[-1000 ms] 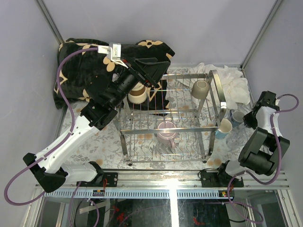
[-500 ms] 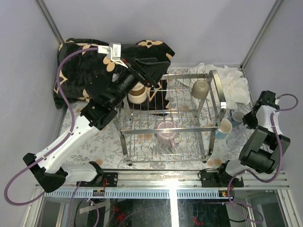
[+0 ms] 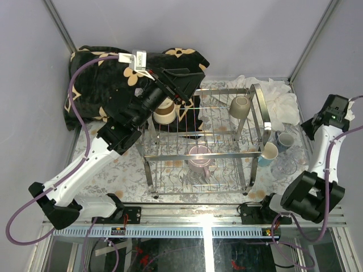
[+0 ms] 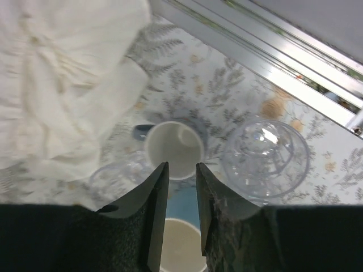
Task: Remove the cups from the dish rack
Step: Place the cup at the center of the board, then unload the cup from the dish rack.
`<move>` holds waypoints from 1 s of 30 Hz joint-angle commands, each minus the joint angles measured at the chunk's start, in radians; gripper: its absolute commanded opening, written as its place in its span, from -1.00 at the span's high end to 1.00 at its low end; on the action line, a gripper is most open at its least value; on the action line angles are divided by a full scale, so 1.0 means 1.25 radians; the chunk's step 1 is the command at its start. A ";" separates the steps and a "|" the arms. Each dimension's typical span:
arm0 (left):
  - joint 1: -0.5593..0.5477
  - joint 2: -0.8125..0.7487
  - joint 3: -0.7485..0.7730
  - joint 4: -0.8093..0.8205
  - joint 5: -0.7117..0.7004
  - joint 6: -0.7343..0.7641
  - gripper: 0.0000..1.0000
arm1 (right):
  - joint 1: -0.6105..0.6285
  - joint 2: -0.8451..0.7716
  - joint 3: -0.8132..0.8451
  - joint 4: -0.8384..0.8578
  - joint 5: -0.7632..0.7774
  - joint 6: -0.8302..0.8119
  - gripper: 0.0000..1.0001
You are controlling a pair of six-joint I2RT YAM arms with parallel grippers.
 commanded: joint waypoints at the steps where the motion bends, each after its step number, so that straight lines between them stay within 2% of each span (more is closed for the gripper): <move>1: 0.006 0.012 0.045 -0.028 0.003 0.016 -0.71 | 0.001 -0.063 0.099 0.006 -0.132 0.024 0.34; 8: 0.006 0.029 0.079 -0.095 0.001 0.043 -0.71 | 0.047 -0.080 0.315 0.025 -0.291 0.056 0.29; 18: 0.006 0.035 0.131 -0.191 -0.025 0.128 -0.71 | 0.163 -0.091 0.504 0.253 -0.537 0.161 0.07; 22: 0.007 0.032 0.138 -0.215 -0.032 0.153 -0.71 | 0.203 -0.092 0.559 0.254 -0.586 0.155 0.01; 25: 0.006 0.027 0.133 -0.217 -0.031 0.156 -0.71 | 0.231 -0.105 0.548 0.253 -0.622 0.151 -0.01; 30: 0.006 0.028 0.128 -0.214 -0.029 0.157 -0.72 | 0.276 -0.092 0.577 0.171 -0.642 0.114 0.00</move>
